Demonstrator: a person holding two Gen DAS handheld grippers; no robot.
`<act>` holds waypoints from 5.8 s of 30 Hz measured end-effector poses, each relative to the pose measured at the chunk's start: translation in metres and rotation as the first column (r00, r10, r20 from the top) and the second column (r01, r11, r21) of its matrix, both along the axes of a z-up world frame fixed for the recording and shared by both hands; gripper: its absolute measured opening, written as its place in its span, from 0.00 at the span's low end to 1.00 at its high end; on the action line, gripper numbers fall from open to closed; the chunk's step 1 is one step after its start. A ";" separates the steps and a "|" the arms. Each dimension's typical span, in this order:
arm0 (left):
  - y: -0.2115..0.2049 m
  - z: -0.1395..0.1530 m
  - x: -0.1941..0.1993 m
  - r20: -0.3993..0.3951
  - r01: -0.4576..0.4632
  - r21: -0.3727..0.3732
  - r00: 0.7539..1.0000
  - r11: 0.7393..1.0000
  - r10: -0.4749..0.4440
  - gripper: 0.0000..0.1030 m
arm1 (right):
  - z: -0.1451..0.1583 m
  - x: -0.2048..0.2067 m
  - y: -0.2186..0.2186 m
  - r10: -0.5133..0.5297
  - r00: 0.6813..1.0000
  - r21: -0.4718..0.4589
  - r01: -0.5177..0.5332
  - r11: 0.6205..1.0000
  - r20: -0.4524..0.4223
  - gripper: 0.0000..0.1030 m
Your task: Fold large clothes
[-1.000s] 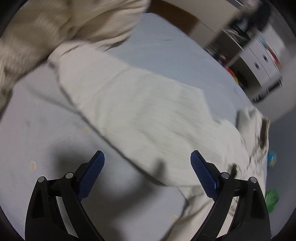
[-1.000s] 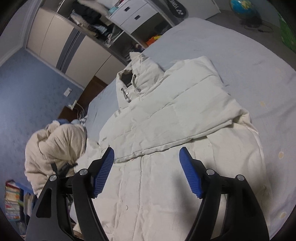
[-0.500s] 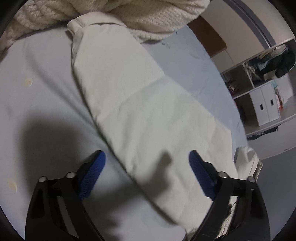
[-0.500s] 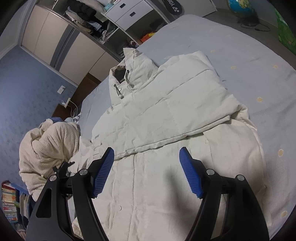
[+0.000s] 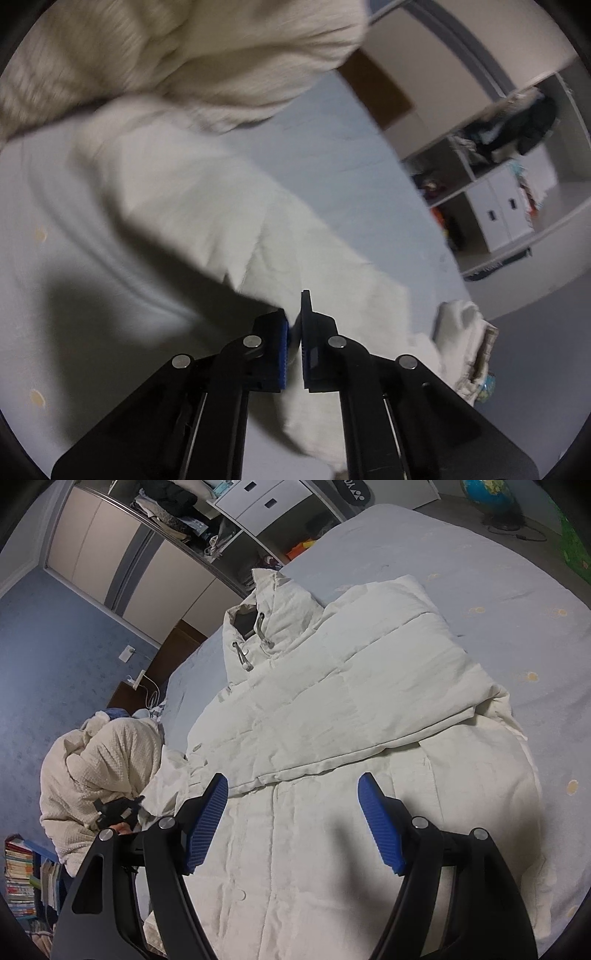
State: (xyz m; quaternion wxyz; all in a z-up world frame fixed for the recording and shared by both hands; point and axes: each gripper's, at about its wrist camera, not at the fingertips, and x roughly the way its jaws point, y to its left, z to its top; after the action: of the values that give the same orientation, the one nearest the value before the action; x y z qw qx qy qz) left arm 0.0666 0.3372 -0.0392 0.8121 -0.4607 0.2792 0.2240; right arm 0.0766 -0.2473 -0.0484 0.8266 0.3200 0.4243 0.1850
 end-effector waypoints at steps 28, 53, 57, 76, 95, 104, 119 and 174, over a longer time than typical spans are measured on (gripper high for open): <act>-0.227 0.082 0.078 -0.063 0.505 0.407 0.847 0.761 -0.528 0.04 | 0.006 -0.007 -0.014 -0.031 0.999 0.087 0.028 0.996 0.032 0.67; -0.352 0.000 0.105 -0.281 0.827 0.322 0.548 0.460 -0.788 0.58 | 0.003 -0.002 -0.018 -0.029 1.000 0.120 0.027 0.992 0.012 0.67; -0.340 0.014 0.091 -0.266 0.831 0.274 0.549 0.484 -0.792 0.61 | 0.003 -0.001 -0.016 -0.019 1.000 0.110 0.017 0.994 0.011 0.67; -0.131 0.082 0.017 -0.172 0.375 0.303 0.926 0.876 -0.337 0.89 | 0.047 0.020 0.134 0.306 0.950 -0.243 -0.284 0.928 0.058 0.67; -0.057 0.083 -0.004 -0.126 0.181 0.253 0.980 0.950 -0.153 0.89 | 0.043 0.054 0.421 0.664 0.747 -0.804 -0.386 0.452 0.014 0.68; -0.047 0.075 -0.002 -0.122 0.162 0.207 0.983 0.965 -0.139 0.89 | 0.006 0.065 0.463 0.662 0.748 -0.896 -0.327 0.302 -0.050 0.56; -0.062 0.070 0.011 -0.166 0.223 0.224 0.968 0.949 -0.189 0.89 | 0.078 0.088 0.346 0.461 0.871 -0.672 -0.239 0.701 0.172 0.12; -0.126 0.041 0.058 -0.348 0.441 0.275 0.874 0.854 -0.339 0.89 | -0.047 0.083 0.011 -0.339 0.936 0.164 0.351 0.922 -0.100 0.08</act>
State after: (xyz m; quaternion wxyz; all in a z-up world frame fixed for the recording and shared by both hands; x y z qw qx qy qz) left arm 0.1243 0.2109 0.0017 0.8596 -0.2063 0.4384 0.1626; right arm 0.1595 -0.2367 -0.0954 0.7989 0.4690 0.3714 0.0626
